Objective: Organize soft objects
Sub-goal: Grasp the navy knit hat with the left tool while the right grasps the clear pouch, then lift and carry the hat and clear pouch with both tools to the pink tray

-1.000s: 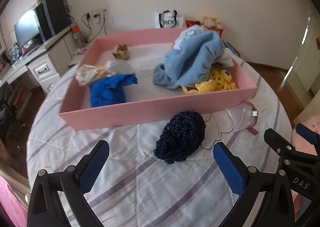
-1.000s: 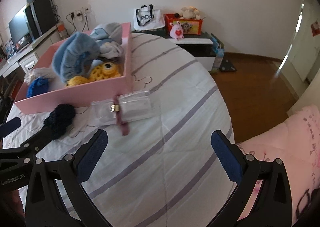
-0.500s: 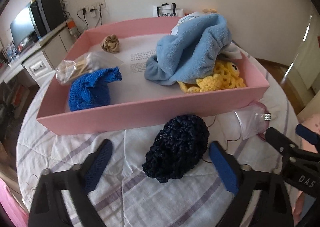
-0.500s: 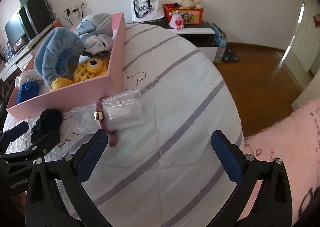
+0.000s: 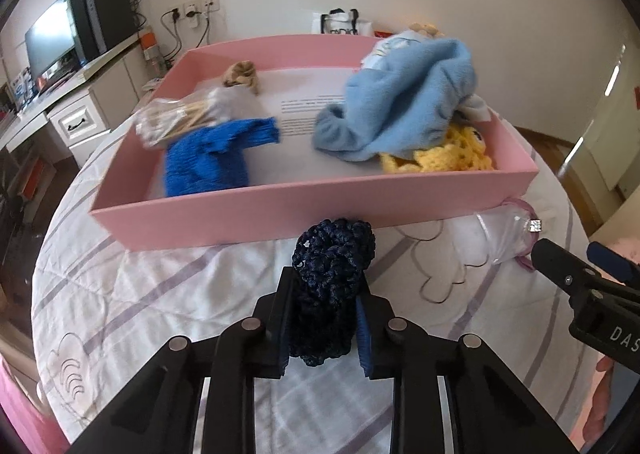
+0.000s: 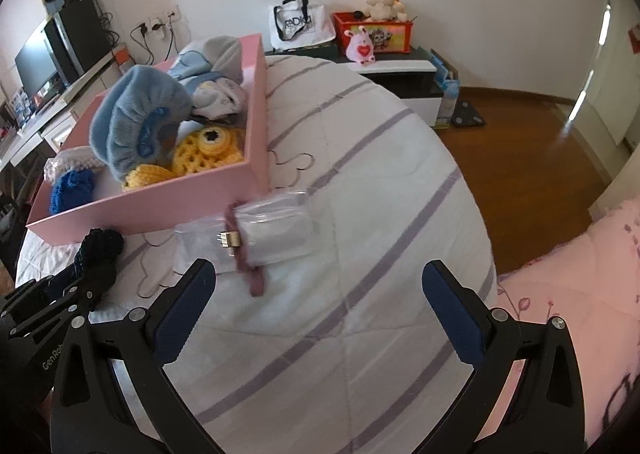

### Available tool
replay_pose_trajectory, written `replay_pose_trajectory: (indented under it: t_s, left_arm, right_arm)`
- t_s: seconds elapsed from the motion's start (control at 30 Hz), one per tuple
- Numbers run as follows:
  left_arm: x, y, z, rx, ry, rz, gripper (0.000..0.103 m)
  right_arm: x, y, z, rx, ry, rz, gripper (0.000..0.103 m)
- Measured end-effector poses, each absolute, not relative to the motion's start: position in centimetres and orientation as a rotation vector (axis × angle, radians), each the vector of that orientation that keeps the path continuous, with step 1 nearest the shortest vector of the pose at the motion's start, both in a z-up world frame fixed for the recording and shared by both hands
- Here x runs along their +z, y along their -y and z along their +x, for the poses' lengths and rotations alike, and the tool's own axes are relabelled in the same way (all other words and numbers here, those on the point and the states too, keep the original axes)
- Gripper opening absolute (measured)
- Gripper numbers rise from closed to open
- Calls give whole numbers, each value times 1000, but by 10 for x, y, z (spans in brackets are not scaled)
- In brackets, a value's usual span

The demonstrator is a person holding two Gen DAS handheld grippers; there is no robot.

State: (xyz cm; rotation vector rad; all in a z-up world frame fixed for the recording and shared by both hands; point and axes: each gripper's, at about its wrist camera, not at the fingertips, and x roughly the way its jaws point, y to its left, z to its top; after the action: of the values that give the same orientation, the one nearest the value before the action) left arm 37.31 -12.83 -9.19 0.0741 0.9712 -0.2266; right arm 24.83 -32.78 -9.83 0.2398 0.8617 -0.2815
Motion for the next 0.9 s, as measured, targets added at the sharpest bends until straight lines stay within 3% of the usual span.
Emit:
replay_pose_trajectory:
  t_s: [0.6, 0.63, 0.7, 0.9]
  left_arm:
    - [-82, 82, 371, -171, -982, 8, 23]
    - [-82, 81, 372, -172, -982, 8, 23]
    - [-82, 80, 374, -172, -983, 10, 23]
    - [-83, 81, 377, -173, -986, 11, 23]
  right_arm:
    - [-111, 293, 292, -252, -916, 161, 102]
    - [-112, 293, 293, -251, -916, 158, 101]
    - [-113, 294, 295, -255, -916, 150, 84]
    - [-110, 292, 290, -244, -898, 144, 80]
